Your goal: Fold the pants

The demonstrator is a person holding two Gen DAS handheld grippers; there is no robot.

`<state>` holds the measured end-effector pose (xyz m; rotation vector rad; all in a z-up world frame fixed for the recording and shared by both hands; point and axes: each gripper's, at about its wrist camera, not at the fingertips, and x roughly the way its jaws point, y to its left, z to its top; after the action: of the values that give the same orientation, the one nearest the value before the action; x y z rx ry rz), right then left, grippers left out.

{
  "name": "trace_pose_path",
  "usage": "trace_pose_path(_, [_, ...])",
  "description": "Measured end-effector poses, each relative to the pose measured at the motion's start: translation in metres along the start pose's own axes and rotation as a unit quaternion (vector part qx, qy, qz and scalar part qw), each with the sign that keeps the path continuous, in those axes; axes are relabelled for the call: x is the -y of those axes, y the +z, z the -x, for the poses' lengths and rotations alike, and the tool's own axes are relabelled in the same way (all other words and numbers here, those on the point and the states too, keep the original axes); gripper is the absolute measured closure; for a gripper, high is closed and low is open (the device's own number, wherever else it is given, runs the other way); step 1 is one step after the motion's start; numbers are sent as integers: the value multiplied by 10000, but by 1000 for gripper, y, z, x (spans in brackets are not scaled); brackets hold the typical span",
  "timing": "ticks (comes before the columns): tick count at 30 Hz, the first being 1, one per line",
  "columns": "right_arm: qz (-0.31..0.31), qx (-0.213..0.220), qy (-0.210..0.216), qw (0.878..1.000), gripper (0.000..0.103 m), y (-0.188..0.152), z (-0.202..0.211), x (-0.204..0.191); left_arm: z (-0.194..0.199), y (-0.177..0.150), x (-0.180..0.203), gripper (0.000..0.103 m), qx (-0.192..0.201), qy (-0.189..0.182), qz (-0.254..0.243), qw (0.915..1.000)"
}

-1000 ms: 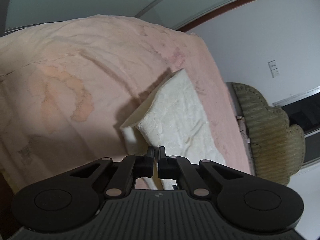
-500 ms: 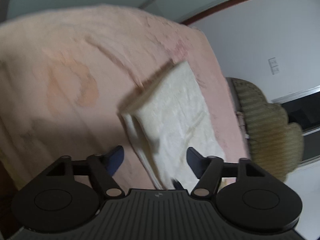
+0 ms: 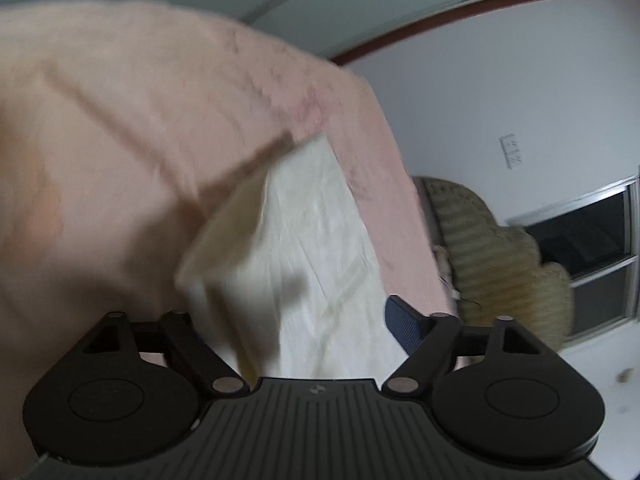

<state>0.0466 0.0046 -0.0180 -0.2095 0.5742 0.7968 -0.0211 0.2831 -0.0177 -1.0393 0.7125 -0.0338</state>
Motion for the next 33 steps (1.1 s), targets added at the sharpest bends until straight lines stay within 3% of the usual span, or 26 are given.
trace_pose_path(1, [72,-381,-190,9991,62,-4,-16,3,-2,1,2,33,51,58,-80,9999])
trace_pose_path(2, [130,-579,-242,9979,57,-11,-27,5,-3,3,2,46,78,106,-159,9998])
trace_pose_path(3, [112,-396,-249,9988,56,-15,-28,5,-6,4,3,68,71,214,-224,9995])
trace_pose_path(5, [11,-355,-196,9992,56,-14,-26,7,-11,4,2,88,-4,499,-293,9983])
trace_pose_path(8, [-150,-107,110,9998,56,-11,-10,18,-3,2,9,90,92,446,-433,9980])
trace_pose_path(11, [8,212,-247,9995,55,-8,8,38,12,-9,38,90,319,498,-1050,9927])
trace_pose_path(13, [109,337,-372,9987,55,-2,17,44,23,-20,67,90,510,493,-1594,9847])
trace_pose_path(17, [68,666,-169,9976,54,-3,37,55,37,-52,125,90,755,233,-2508,9648])
trace_pose_path(20, [93,1055,69,9944,46,-10,61,59,38,-86,163,90,811,99,-3072,9481])
trace_pose_path(25, [391,1520,-235,9873,45,-30,106,72,26,-149,206,89,737,-151,-3864,9192])
trace_pose_path(33, [261,1467,-992,9839,41,-81,181,101,-30,-225,249,88,-99,-602,-4408,8955])
